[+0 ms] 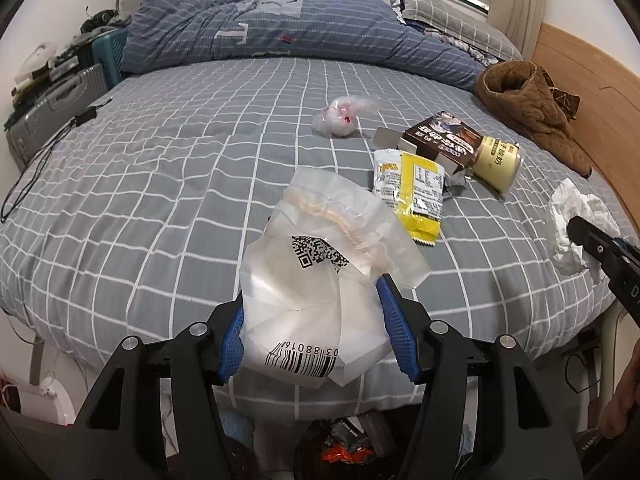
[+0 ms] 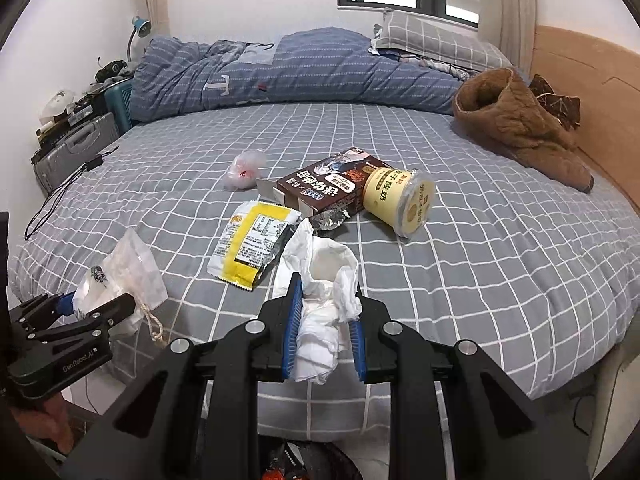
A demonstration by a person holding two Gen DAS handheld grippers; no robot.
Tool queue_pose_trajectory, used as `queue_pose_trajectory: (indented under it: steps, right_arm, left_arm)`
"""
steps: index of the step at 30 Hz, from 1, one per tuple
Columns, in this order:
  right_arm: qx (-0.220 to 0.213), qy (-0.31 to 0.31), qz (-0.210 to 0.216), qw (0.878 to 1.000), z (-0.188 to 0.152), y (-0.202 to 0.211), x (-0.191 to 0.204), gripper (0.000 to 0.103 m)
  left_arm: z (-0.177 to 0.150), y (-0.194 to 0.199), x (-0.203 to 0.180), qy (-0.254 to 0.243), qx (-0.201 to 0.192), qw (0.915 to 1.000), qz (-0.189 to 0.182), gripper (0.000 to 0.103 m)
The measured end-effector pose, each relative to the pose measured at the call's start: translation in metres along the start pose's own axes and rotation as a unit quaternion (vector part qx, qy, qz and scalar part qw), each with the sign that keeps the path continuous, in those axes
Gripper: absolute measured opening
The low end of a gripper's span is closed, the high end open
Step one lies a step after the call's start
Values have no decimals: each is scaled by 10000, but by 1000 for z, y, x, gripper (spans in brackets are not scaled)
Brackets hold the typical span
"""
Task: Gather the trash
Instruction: 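Carry the white bag and tissues over the trash bin with both tools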
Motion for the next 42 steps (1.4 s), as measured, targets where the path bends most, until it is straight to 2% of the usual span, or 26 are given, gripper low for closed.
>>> queue_pose_trajectory:
  steps: [19, 42]
  right_arm:
    - [79, 49, 129, 9999, -35, 37, 19, 21]
    - [381, 118, 253, 9989, -89, 69, 44, 21]
  left_arm:
    - [-41, 38, -1, -31, 60, 9999, -104, 59]
    - [-104, 64, 4, -115, 381, 9991, -130, 59]
Point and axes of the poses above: each gripper's, at about its wrist camera, not at the fingertips, and y roughly against the way its jaws point, x to its left, z to its top, the point moved 5 cm from there along -y, roughly the way its jaws point, and after that the axes turned 10 degrees about y, right-handed, at the moved point
